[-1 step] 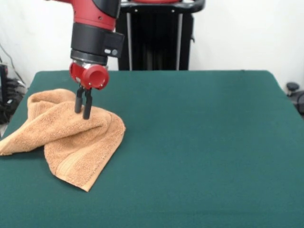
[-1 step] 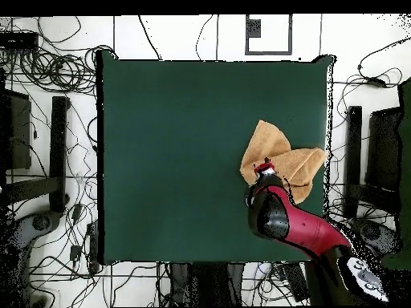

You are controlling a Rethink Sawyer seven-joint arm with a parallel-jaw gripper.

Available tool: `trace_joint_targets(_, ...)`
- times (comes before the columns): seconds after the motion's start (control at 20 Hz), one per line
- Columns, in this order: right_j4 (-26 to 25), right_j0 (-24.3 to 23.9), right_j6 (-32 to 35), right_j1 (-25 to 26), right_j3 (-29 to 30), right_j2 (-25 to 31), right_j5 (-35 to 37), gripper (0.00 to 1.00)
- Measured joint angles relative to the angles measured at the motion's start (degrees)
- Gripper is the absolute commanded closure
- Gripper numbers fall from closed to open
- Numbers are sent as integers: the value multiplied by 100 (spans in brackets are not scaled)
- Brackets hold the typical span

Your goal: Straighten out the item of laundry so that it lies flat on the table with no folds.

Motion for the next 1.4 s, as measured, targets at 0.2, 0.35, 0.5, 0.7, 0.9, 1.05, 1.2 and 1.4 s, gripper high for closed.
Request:
trace_joint_targets(0.2,-83,-62,0,209,-88,14,-233,0)
trace_joint_targets(0.35,-220,-168,0,358,-161,59,-428,0)
trace_joint_targets(0.5,-282,-236,0,437,-195,73,-509,0)
trace_joint_targets(0.7,-290,-237,0,503,-226,72,-609,0)
trace_joint_targets(0.9,-289,-145,0,520,-240,57,-668,0)
trace_joint_targets(1.05,-244,4,0,541,-264,-12,-726,0)
trace_joint_targets(1.2,-117,250,0,602,-300,-167,-833,0)
trace_joint_targets(1.4,83,679,0,681,-343,-426,-917,0)
